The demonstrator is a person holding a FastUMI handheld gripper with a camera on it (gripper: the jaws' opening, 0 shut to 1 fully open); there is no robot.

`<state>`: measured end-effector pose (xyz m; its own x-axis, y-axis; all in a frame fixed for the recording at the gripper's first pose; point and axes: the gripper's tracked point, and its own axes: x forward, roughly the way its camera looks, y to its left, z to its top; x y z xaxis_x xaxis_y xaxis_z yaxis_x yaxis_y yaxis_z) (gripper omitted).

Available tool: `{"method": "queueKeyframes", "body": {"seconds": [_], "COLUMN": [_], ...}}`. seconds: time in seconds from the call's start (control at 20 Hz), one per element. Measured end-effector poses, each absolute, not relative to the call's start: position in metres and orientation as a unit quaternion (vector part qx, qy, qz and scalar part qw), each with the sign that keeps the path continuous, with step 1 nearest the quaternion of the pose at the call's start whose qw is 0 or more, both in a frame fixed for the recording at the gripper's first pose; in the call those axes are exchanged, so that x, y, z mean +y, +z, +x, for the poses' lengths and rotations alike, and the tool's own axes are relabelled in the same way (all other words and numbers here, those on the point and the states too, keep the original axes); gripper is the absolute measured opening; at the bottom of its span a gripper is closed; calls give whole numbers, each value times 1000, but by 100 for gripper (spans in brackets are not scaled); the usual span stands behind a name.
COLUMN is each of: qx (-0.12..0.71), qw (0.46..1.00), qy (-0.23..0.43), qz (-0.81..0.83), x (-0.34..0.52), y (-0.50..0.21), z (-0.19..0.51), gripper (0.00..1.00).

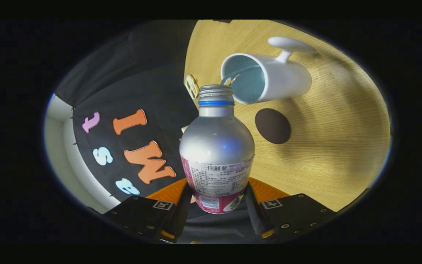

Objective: Take the bottle from table, then pour the juice into the cup, finally place the bottle on the coaster

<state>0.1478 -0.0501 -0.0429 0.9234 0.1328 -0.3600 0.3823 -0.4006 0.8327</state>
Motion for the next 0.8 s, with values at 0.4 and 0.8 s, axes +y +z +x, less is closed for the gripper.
{"method": "queueKeyframes", "body": {"seconds": [0.4, 0.8], "qx": [162, 160], "qw": [508, 502], "qy": [-133, -129], "qz": [836, 840], "x": [-53, -54], "y": [-43, -37], "z": [145, 149], "gripper": [72, 72]}}
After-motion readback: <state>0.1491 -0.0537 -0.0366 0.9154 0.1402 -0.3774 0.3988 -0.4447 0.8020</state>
